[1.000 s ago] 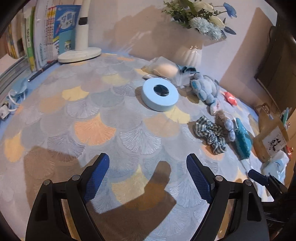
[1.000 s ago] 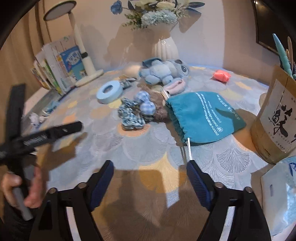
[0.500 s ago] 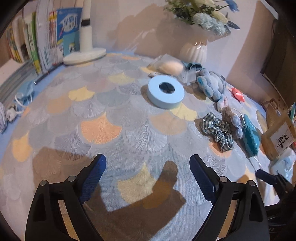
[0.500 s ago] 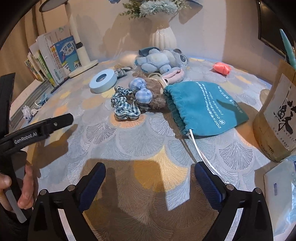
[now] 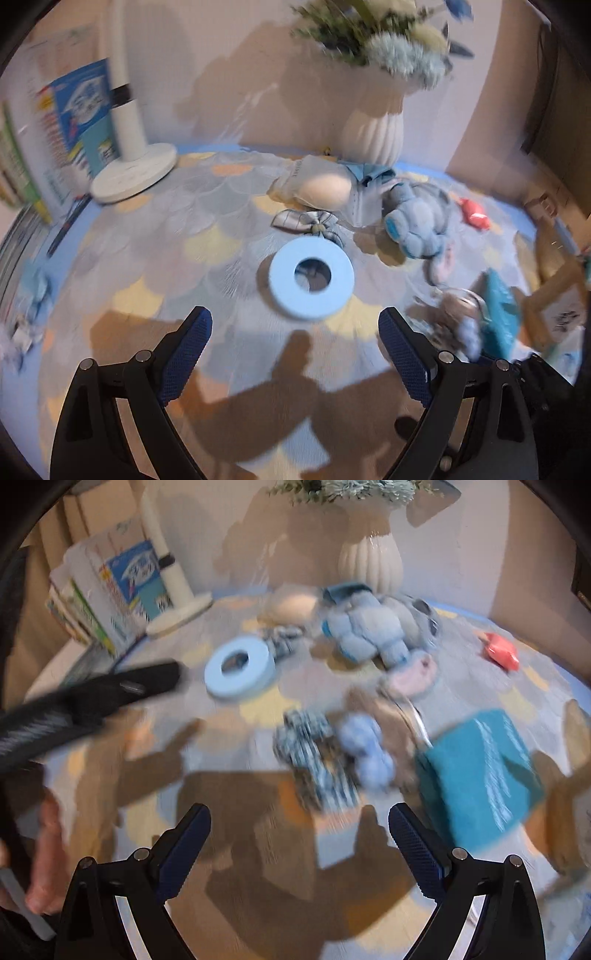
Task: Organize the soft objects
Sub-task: 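Grasp the blue tape roll with the left gripper while the right grasps the plaid scrunchie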
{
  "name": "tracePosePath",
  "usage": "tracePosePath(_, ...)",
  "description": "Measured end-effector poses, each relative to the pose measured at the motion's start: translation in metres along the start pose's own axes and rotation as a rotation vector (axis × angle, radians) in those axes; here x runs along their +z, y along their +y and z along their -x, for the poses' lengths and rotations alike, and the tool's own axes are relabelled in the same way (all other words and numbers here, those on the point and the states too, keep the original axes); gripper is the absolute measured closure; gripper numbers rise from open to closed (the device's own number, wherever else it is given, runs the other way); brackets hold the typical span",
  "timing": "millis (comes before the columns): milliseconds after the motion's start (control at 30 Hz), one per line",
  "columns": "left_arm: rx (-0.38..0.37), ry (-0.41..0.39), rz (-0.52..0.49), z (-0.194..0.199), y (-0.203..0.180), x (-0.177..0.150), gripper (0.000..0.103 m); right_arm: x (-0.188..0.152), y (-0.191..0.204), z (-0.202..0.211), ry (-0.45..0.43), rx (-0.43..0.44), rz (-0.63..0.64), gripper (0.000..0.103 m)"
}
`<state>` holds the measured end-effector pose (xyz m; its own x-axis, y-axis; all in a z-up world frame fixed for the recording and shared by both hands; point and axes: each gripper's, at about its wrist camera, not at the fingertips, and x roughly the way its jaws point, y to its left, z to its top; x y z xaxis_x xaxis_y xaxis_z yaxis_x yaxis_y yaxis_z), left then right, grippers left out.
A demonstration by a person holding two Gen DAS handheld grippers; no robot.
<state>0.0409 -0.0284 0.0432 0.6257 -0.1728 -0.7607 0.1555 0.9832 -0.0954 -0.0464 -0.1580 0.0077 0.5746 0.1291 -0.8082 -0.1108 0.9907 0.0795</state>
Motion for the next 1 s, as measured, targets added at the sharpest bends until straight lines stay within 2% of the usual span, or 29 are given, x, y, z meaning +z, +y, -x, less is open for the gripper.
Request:
tracePosePath(67, 0.069, -0.034, -0.016, -0.015, -0.006, 0.002, 0.012, 0.002, -0.002, -0.012, -0.011, -0.033, -0.018, 0.006)
tracePosePath(100, 0.072, -0.045, -0.021, -0.02, -0.008, 0.003, 0.012, 0.002, -0.002, -0.018, -0.001, -0.051, -0.025, 0.006)
tracePosePath(233, 0.005, -0.054, 0.0, -0.04, -0.006, 0.004, 0.012, 0.005, -0.004, -0.024, -0.028, -0.09, -0.049, 0.006)
tracePosePath(300, 0.031, -0.025, 0.003, -0.049, -0.007, 0.004, 0.012, 0.006, -0.006, -0.025, -0.04, -0.085, -0.066, 0.006)
tracePosePath(367, 0.025, -0.033, 0.012, -0.049, -0.004, 0.006, 0.012, 0.008, -0.006, -0.026, -0.041, -0.097, -0.067, 0.005)
tracePosePath(433, -0.002, -0.033, 0.017, -0.049, -0.002, 0.006, 0.021, 0.01, -0.004, -0.029, -0.035, -0.121, -0.06, 0.007)
tracePosePath(467, -0.033, -0.031, 0.016, -0.049, -0.001, 0.005, 0.038, 0.011, -0.003, -0.029, -0.035, -0.135, -0.059, 0.016)
tracePosePath(500, -0.044, -0.028, 0.012, -0.05, -0.002, 0.005, 0.04, 0.012, -0.002, -0.029, -0.041, -0.156, -0.066, 0.032)
tracePosePath(533, -0.032, -0.033, 0.007, -0.049, -0.003, 0.005, 0.04, 0.011, -0.004, -0.027, -0.056, -0.188, -0.081, 0.04)
tracePosePath(567, -0.023, -0.041, -0.002, -0.047, -0.005, 0.004, 0.04, 0.009, -0.007, -0.023, -0.071, -0.197, -0.097, 0.054)
tracePosePath(600, -0.023, -0.049, -0.008, -0.045, -0.007, 0.003, 0.04, 0.008, -0.011, -0.019, -0.093, -0.169, -0.119, 0.074)
tracePosePath(633, -0.021, -0.059, -0.012, -0.043, -0.007, 0.002, 0.04, 0.007, -0.015, -0.016, -0.104, -0.143, -0.132, 0.079)
tracePosePath(733, -0.019, -0.134, 0.003, -0.026, -0.004, -0.004, 0.04, 0.004, -0.022, -0.01, -0.123, -0.073, -0.157, 0.08)
tracePosePath(800, 0.016, -0.191, 0.031, -0.012, 0.0, -0.012, 0.04, 0.0, -0.022, 0.0, -0.158, -0.028, -0.153, 0.08)
tracePosePath(900, 0.048, -0.227, 0.109, 0.011, 0.009, -0.033, 0.04, -0.014, -0.02, 0.021, -0.221, 0.018, -0.13, 0.08)
tracePosePath(1000, 0.034, -0.268, 0.139, 0.033, 0.011, -0.051, 0.04, -0.035, -0.02, 0.035, -0.203, 0.046, -0.122, 0.08)
